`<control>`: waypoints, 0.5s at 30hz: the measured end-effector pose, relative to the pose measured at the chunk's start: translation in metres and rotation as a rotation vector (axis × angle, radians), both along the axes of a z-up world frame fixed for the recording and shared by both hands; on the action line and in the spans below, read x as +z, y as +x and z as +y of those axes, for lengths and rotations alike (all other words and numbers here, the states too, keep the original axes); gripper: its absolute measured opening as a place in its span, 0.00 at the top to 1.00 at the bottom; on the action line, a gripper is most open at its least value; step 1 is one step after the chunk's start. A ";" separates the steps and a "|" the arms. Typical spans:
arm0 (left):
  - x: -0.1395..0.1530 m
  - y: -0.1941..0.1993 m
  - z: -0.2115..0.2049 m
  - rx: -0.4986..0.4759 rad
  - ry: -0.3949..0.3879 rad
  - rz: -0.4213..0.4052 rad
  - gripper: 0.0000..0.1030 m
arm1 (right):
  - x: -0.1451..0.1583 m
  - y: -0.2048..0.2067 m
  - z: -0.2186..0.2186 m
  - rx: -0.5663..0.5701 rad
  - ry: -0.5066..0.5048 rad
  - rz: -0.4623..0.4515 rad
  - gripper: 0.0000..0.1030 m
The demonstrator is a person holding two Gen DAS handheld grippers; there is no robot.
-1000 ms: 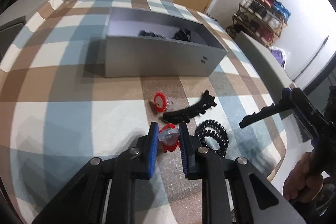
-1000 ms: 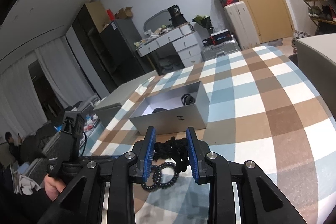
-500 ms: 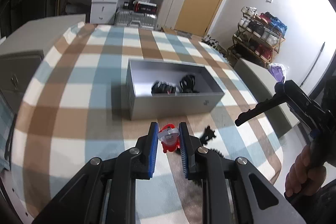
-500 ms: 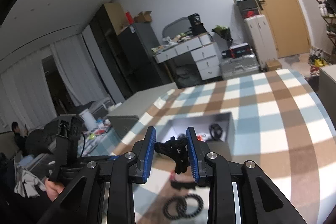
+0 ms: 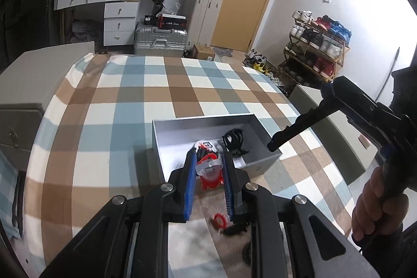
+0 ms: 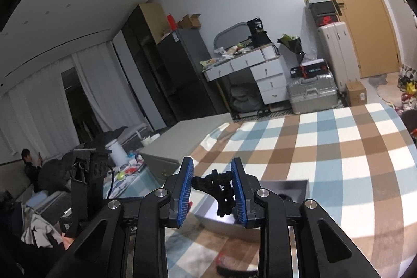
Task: Organize jewelry
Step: 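Lower the right tool's black items into the grey box while the left tool drops a red pin badge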
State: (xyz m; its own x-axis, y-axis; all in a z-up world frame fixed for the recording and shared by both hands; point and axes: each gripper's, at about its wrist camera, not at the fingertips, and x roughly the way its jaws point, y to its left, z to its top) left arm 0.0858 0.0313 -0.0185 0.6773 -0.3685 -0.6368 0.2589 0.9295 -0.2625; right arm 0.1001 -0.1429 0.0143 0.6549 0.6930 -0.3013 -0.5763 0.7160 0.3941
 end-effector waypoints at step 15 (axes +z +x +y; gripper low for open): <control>-0.017 0.055 -0.015 -0.044 -0.013 0.079 0.86 | -0.033 0.068 0.013 0.022 -0.022 0.094 0.72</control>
